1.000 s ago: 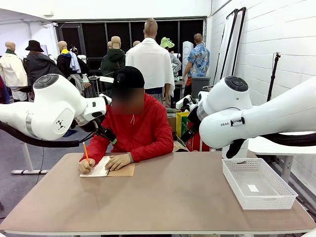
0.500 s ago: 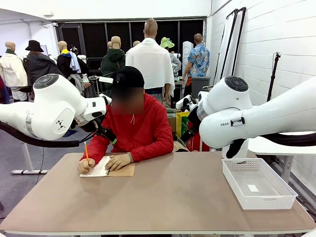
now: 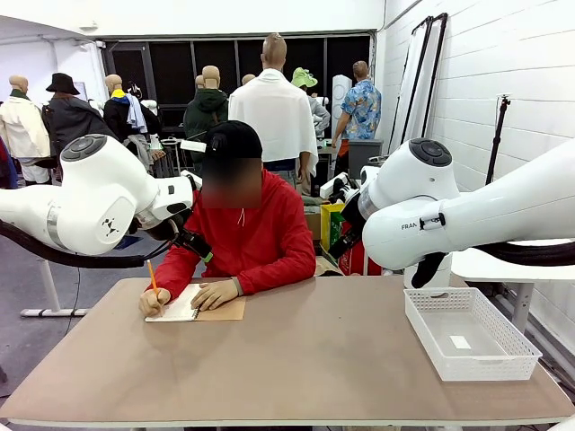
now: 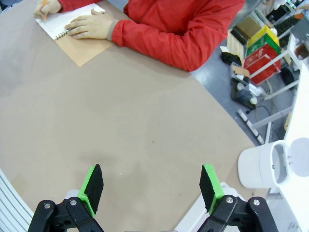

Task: Sort the paper based on its condition.
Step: If a person hands you a paper, place it in the Organizing basket , and if it's crumpled, put it in the Trash can.

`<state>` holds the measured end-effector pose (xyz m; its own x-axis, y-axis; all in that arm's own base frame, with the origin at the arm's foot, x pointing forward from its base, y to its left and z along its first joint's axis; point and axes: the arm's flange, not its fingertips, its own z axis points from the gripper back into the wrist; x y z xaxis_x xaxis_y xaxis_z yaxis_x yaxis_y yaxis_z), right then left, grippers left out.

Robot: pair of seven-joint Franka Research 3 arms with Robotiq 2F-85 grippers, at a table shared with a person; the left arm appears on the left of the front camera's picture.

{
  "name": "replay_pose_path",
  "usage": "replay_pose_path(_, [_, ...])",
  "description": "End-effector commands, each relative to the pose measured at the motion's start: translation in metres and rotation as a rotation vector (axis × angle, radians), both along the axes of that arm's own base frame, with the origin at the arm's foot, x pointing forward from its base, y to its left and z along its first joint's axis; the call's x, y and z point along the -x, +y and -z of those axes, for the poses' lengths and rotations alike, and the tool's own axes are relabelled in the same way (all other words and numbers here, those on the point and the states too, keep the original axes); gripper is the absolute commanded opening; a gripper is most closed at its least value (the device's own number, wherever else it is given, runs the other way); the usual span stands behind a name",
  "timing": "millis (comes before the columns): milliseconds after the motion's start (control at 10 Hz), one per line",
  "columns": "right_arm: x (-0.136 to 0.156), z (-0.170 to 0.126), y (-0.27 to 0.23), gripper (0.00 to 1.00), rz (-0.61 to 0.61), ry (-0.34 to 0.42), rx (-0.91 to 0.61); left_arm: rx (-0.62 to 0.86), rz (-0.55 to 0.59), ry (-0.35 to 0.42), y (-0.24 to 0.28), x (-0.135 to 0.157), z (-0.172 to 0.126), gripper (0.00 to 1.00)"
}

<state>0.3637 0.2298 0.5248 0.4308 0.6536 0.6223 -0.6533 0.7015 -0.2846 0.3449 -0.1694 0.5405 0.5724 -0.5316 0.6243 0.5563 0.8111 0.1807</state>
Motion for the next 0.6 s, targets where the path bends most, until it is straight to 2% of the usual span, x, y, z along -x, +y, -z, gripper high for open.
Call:
replay_pose_path(0, [0.0000, -0.0001, 0.0000, 1.00, 0.000, 0.000, 0.000, 0.002, 0.003, 0.002, 0.0000, 0.0001, 0.0004, 1.00])
replay_pose_path(500, [0.0000, -0.0001, 0.0000, 1.00, 0.000, 0.000, 0.000, 0.002, 0.003, 0.002, 0.0000, 0.0001, 0.0004, 1.00])
